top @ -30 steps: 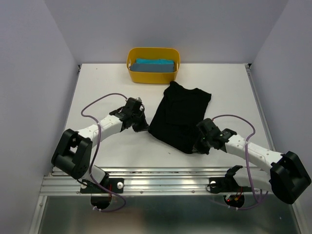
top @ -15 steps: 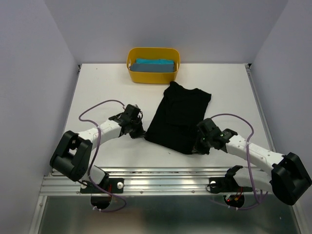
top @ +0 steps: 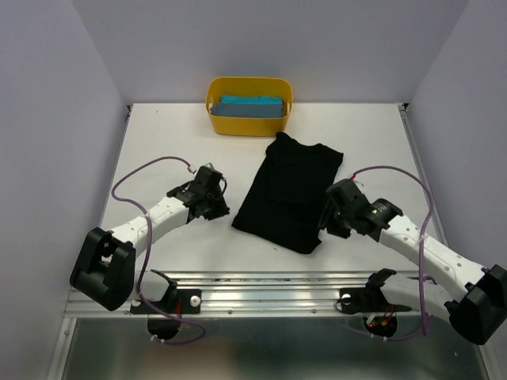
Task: Roll the t-shirts
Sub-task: Roll the T-shirt to the center of the board.
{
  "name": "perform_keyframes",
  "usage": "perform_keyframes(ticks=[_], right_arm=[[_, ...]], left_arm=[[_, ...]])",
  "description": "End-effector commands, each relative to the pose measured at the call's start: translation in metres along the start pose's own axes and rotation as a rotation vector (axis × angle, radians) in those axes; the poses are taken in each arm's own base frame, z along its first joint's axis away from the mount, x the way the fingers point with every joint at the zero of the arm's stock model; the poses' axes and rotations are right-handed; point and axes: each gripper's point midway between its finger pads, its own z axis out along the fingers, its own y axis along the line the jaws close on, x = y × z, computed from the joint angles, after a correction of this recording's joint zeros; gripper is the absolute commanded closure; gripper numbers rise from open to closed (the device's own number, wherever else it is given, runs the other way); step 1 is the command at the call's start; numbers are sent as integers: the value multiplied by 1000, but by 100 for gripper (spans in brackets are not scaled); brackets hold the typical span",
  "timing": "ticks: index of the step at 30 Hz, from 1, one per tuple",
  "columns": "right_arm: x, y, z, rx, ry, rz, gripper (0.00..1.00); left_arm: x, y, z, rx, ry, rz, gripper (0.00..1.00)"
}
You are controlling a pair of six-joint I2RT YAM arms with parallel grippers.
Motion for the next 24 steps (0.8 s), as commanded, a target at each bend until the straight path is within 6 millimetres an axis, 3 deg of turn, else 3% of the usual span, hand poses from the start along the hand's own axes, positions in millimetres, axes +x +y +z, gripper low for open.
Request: perform_keyframes(ticks=[1, 2, 4, 6, 11, 14, 21, 24], right_arm=[[-46, 3, -18, 49, -203, 9, 57], [-48, 7, -14, 47, -205, 10, 60], [-50, 21, 2, 15, -196, 14, 76], [-43, 32, 23, -22, -161, 15, 89], [-17, 27, 62, -17, -69, 17, 93], [1, 5, 77, 41, -26, 16, 94], [13, -7, 77, 48, 3, -16, 94], [8, -6, 68, 50, -12, -27, 94]], left_arm=[[-34, -25, -22, 40, -110, 40, 95], [-34, -31, -22, 55, -105, 50, 100], [-35, -47, -21, 107, -105, 62, 100], [-22, -66, -15, 179, -61, 73, 100], [-2, -63, 10, 170, 2, 75, 100], [10, -48, 23, 119, 37, 97, 100], [24, -34, 35, 79, 84, 130, 100], [16, -35, 29, 69, 57, 133, 100]])
